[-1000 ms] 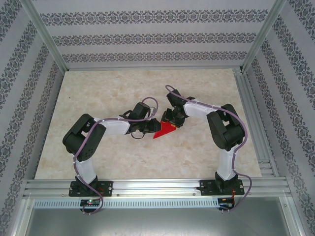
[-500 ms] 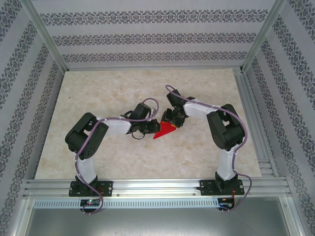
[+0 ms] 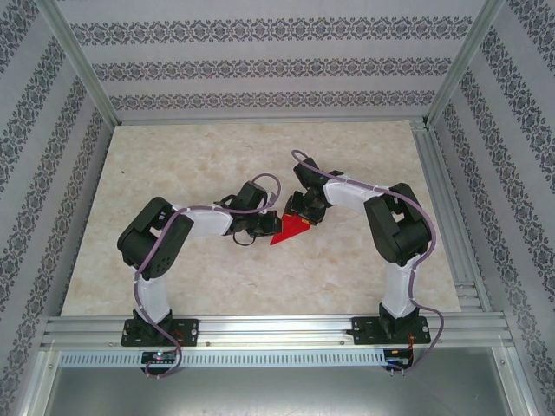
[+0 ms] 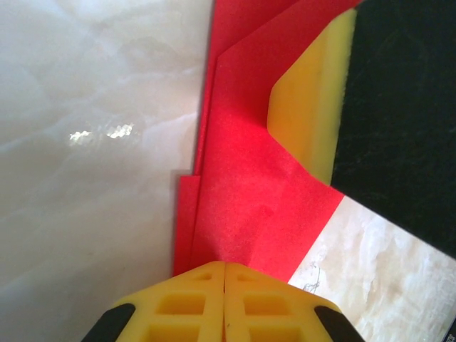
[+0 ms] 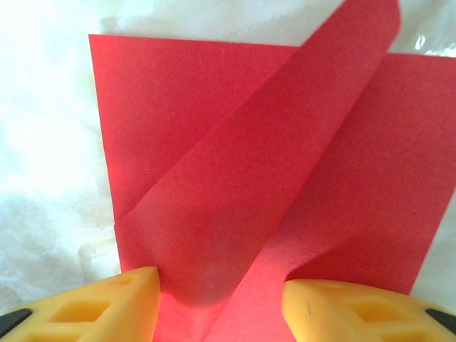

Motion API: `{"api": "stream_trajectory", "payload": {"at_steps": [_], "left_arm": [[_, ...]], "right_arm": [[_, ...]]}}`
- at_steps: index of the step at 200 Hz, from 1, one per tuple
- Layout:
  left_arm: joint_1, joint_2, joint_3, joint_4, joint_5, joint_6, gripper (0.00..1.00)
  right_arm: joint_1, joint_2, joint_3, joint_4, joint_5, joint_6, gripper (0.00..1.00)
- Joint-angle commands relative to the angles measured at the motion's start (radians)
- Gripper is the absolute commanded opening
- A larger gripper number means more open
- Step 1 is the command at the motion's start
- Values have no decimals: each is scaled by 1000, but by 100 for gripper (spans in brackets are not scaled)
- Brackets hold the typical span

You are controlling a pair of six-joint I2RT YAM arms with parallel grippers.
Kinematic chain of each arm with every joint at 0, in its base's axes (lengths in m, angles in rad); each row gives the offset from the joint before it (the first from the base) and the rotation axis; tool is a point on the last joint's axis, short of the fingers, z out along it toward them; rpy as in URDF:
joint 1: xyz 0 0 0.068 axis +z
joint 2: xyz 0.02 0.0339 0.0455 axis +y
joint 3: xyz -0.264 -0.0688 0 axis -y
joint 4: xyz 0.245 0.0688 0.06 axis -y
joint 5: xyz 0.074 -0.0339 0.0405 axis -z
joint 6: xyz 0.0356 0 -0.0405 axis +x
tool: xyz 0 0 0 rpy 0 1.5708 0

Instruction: Fold a paper plane with a square sheet of paper (pick it up from the middle)

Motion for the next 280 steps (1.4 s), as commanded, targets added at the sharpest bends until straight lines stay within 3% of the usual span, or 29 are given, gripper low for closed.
{"api": "stream_trajectory", "payload": {"at_steps": [1,37,104,153,184,230,280], "left_arm": [[-5,22,14,-61,-23,21,7],[-6,31,20,-84,-28,23,7],[-7,62,31,-167,-52,47,6],[-11,74,40,-190,-58,57,5],[-14,76,45,-200,-65,61,5],[-16,76,48,-207,-72,58,4],[-16,75,47,-211,-74,57,4]], "right_arm": [[-4,223,-94,12,151,-9,55],[-4,196,-88,18,127,-15,55],[-25,-82,-81,114,-25,-54,56],[-36,-237,-172,233,-127,-96,55],[-30,-272,-231,312,-177,-113,48],[-14,-177,-206,335,-235,-123,22],[-12,-103,-189,352,-249,-125,15]]}}
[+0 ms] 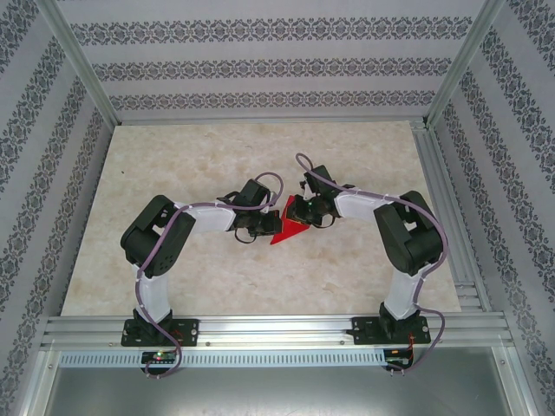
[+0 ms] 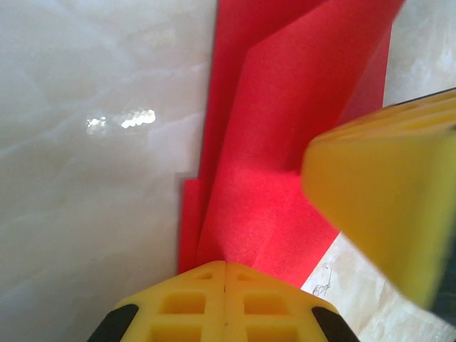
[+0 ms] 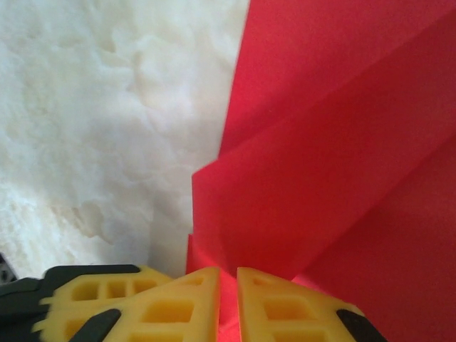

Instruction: Fold a paper plane with a square sheet of paper (pick it up from the middle)

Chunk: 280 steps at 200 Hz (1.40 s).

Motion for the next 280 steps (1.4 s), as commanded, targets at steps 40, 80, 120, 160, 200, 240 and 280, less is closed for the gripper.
{"api": "stream_trajectory", "payload": {"at_steps": [40,80,120,160,200,240,280], "left_arm": [[-15,48,-16,-120,-69,32,4],[-14,51,-14,-132,-69,39,4],[-14,53,-17,-147,-70,48,4],[-14,56,-14,-155,-65,54,4],[-14,55,-13,-158,-64,57,4],[-14,57,-14,-158,-65,58,4],[-15,57,-14,-158,-62,60,4]], "right_arm": [[-21,59,21,33,2,-27,14],[-58,93,51,19,10,-69,14],[-97,116,85,7,9,-108,15],[-119,129,120,1,-11,-132,16],[-131,144,163,-11,-10,-149,17],[-144,179,189,-17,-14,-160,16],[-162,207,190,-20,-2,-171,16]]}}
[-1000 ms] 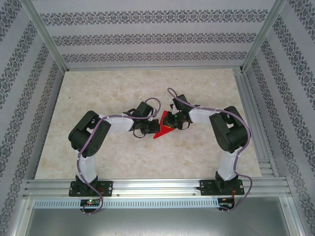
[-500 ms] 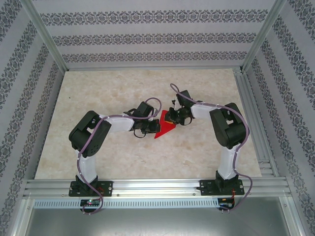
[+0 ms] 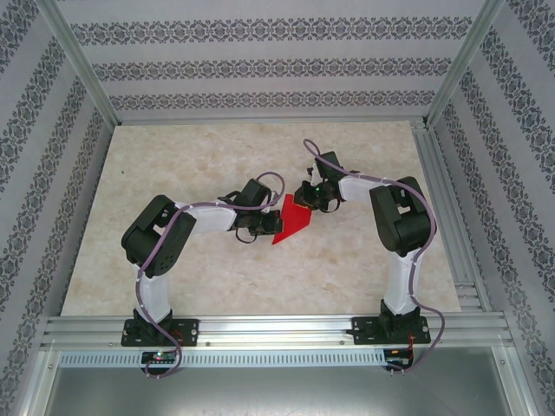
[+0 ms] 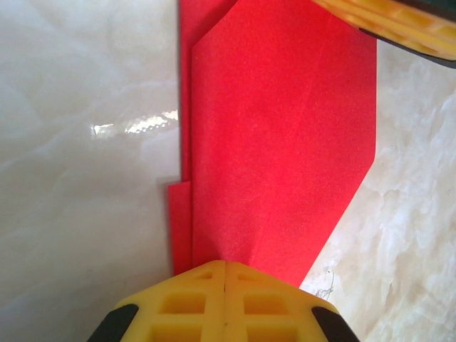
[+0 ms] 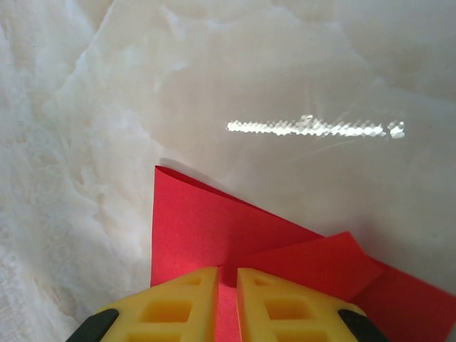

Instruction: Fold a paper plane with a square sheet of paper (pick it up from the middle)

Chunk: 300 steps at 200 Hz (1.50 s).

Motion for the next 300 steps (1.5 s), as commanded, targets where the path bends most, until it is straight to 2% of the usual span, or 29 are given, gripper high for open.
{"api": "stream_trajectory", "payload": {"at_steps": [1,100,137,165,192,243,300], "left_arm": [[-10,54,-25,-152,-48,30,4],[-14,50,-24,-152,-48,33,4],[-17,48,-16,-144,-50,28,4],[-17,50,-16,-131,-49,20,4],[-18,50,-18,-126,-51,15,4],[-18,43,-15,-123,-53,7,4],[-18,22,-9,-114,-48,-2,4]], "right_arm": [[-22,40,15,4,49,-36,16],[-128,76,106,44,41,25,17],[-127,-29,66,35,64,21,17],[-94,-157,-40,58,58,20,18],[-24,-200,-104,69,27,35,18],[102,-147,-139,114,-18,104,15],[117,-83,-179,164,-36,144,12]]}}
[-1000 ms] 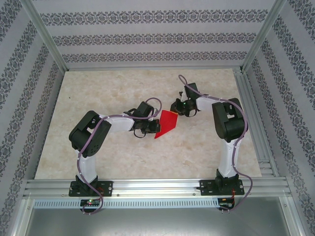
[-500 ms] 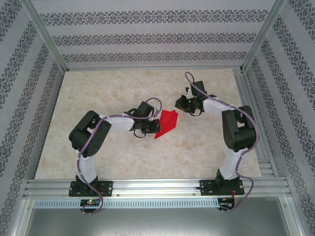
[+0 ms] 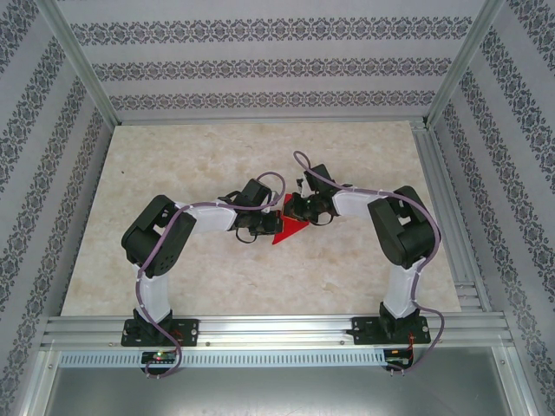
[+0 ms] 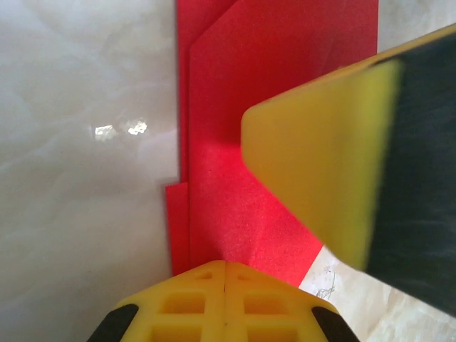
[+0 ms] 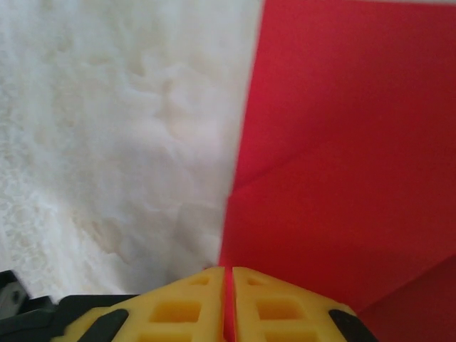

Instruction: Fold a paper plane with a square sheet of paper (pick it up from the middle)

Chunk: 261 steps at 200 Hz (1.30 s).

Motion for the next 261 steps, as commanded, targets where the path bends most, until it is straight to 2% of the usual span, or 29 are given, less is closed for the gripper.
{"api": "stream_trajectory", "payload": {"at_steps": [1,46,95,131,164,195,261], "left_arm": [[-17,21,-12,-110,-44,-12,4],[-16,-9,4,-86,-16,-26,6],[-16,-78,27,-19,53,-40,18],[-17,-53,23,6,104,-58,18],[-17,-41,9,-33,102,-55,18],[-18,-36,3,-101,42,-31,17],[-18,-15,-15,-104,18,-36,16]], "right_arm": [[-2,20,-17,42,-11,25,12],[-9,60,-26,21,22,17,12],[-12,84,-33,14,38,16,12],[-13,97,-31,10,43,17,12],[-13,108,-27,-2,48,19,12],[-13,116,-24,-9,54,20,12],[-13,122,-23,-19,63,18,12]]}}
